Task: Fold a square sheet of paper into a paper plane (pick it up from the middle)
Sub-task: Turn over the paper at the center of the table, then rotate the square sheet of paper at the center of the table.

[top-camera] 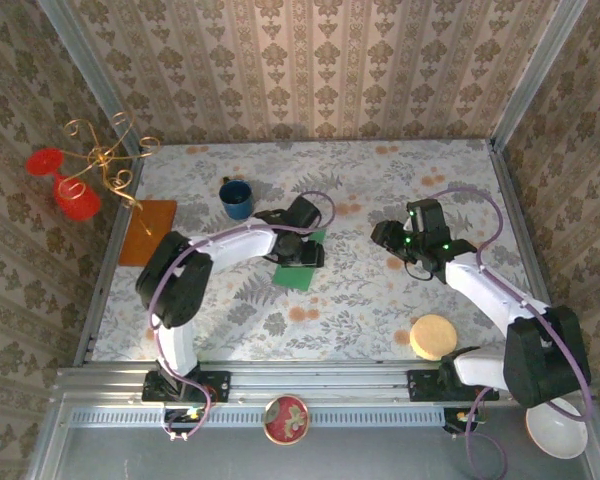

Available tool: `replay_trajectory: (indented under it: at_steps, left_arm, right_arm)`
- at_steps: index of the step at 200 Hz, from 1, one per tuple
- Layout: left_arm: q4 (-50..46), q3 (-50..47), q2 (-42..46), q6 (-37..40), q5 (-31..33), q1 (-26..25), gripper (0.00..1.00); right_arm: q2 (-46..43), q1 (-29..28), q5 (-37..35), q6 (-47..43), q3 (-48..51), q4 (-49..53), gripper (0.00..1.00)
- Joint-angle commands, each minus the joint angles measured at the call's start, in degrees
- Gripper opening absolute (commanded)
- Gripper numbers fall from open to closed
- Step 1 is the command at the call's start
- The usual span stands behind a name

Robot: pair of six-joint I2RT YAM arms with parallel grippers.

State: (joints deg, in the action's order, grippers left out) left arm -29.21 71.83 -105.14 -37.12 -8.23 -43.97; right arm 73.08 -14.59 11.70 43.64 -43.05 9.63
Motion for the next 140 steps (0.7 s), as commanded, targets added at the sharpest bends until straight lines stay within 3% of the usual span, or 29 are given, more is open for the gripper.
replay_trajectory:
  at_steps: [1, 36, 72, 117, 140]
  left_arm:
    - [6.4, -3.4, 7.6, -2.8, -6.6, 2.4, 0.61]
    - [9.0, -13.5, 16.0, -6.8, -5.6, 8.9, 0.69]
    - [14.1, -24.1, 24.9, -6.8, -10.1, 15.4, 0.86]
    - [12.1, -29.0, 31.2, -6.6, -9.7, 20.3, 0.98]
    - [11.9, -28.3, 31.0, -3.7, -13.3, 20.4, 1.0]
  right_arm:
    - [3.1, -3.4, 2.2, -0.4, -2.4, 0.6, 0.49]
    - [12.7, -14.0, 2.8, 1.0, -7.4, -1.3, 0.44]
    - [22.4, -22.1, 4.5, 3.4, -13.2, -2.4, 0.36]
    - [31.0, -26.2, 5.7, 3.7, -18.7, -0.7, 0.32]
    - [33.7, -26.5, 5.4, 2.5, -20.2, 1.7, 0.32]
